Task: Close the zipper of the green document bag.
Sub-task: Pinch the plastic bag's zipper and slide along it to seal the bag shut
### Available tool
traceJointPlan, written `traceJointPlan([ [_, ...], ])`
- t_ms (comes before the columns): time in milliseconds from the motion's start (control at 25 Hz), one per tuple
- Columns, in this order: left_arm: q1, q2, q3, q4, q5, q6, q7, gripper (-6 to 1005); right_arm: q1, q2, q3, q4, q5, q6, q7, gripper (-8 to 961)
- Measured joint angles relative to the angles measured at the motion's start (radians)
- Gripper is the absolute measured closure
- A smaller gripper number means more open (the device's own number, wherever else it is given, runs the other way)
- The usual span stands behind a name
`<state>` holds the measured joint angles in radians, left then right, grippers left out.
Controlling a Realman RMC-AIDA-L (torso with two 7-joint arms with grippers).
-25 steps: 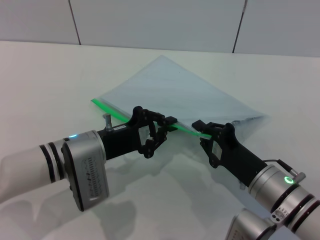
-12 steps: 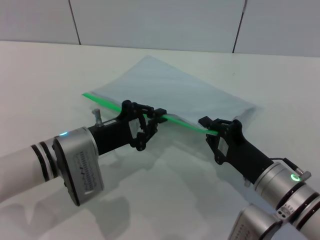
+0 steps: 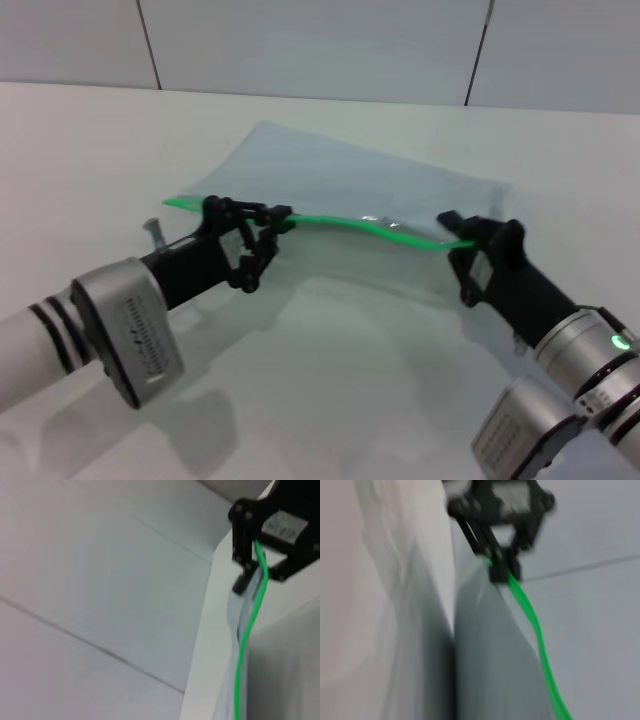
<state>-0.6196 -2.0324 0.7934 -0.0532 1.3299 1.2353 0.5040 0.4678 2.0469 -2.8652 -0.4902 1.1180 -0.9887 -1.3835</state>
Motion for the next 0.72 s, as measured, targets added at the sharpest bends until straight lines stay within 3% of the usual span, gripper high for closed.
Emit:
traceJointPlan([
  [720, 0.085, 0.001, 0.001, 0.006, -0.153, 0.023, -0.009, 909, -0.011, -0.001, 0.001, 0.031, 0.205, -0.022, 0.0, 865],
])
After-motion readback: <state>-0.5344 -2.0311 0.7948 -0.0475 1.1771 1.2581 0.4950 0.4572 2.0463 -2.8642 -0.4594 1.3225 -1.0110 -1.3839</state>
